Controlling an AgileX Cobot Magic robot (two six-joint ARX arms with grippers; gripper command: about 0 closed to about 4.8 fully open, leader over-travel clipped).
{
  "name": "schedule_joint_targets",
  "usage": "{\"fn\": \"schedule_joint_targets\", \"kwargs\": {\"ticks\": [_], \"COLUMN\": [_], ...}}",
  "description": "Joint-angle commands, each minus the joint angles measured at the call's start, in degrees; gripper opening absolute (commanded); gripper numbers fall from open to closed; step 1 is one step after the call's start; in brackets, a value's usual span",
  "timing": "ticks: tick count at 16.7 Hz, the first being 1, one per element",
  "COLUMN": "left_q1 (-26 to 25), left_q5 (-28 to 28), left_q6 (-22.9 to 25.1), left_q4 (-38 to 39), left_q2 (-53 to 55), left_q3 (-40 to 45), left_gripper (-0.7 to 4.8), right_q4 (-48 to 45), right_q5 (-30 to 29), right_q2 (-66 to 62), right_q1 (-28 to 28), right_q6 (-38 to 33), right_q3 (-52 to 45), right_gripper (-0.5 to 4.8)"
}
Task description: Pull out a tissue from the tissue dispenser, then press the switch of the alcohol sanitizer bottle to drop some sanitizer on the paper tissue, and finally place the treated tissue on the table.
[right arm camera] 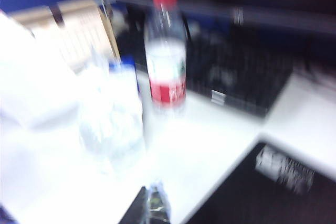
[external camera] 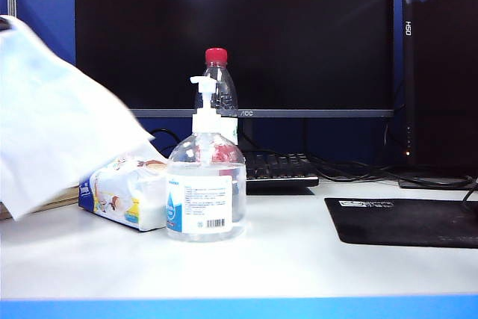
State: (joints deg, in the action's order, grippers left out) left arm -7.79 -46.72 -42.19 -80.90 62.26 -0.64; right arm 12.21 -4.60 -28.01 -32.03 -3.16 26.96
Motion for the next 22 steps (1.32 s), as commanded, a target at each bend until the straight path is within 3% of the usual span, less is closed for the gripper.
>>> {"fn": "schedule_joint_targets", "kwargs": {"ticks": [1, 2, 3, 6, 9, 12, 13, 14, 19, 21, 22], "left_q1": [-8.7, -10.9, -13.8, -14.1, -14.1, -14.0, -14.1, -14.1, -14.1, -14.1, -14.1], "left_q5": [-5.7, -7.5, -13.5, -21.5, -26.5, -26.6, -25.0, -22.9, -17.0, -10.2, -8.0], "left_q6": [0.5, -1.4, -3.8, -10.4, -10.2, 1.0, 10.8, 16.7, 21.0, 26.7, 27.2], "left_q4": [1.0, 1.1, 1.1, 0.8, 3.6, 19.9, 31.8, 39.1, 43.2, 52.2, 53.9], "left_q2": [-3.7, -4.9, -7.5, -9.2, -9.7, -9.8, -10.1, -10.1, -10.1, -10.1, -10.1], "left_q3": [0.1, 0.1, 0.1, 0.1, 0.1, 0.1, 0.1, 0.1, 0.1, 0.1, 0.1], "left_gripper": [-0.05, -0.05, -0.05, -0.05, -0.05, -0.06, -0.06, -0.06, -0.06, -0.06, -0.06], "right_q4": [-3.6, -4.0, -4.0, -10.3, -19.6, -16.8, -15.2, -14.4, -14.1, -14.2, -14.2], "right_q5": [0.0, 0.0, 0.0, -1.4, -1.5, -3.1, -3.3, -4.3, -4.5, -4.5, -4.5], "right_q2": [4.6, 5.4, 6.6, 7.3, 7.2, 7.2, 7.2, 7.2, 7.2, 7.3, 7.3], "right_q1": [0.0, 0.0, 0.0, -0.1, 0.0, 0.0, 0.0, 0.0, 0.0, 0.0, 0.0], "right_q6": [-7.7, -8.9, -11.0, -16.7, -16.1, -15.8, -15.9, -15.7, -14.8, -14.8, -14.8], "right_q3": [-6.9, -8.3, -10.9, -14.1, -14.1, -14.1, -14.1, -14.1, -14.1, -14.1, -14.1], "right_gripper": [-0.01, -0.01, -0.01, -0.01, -0.01, -0.01, -0.01, -0.01, -0.01, -0.01, -0.01]}}
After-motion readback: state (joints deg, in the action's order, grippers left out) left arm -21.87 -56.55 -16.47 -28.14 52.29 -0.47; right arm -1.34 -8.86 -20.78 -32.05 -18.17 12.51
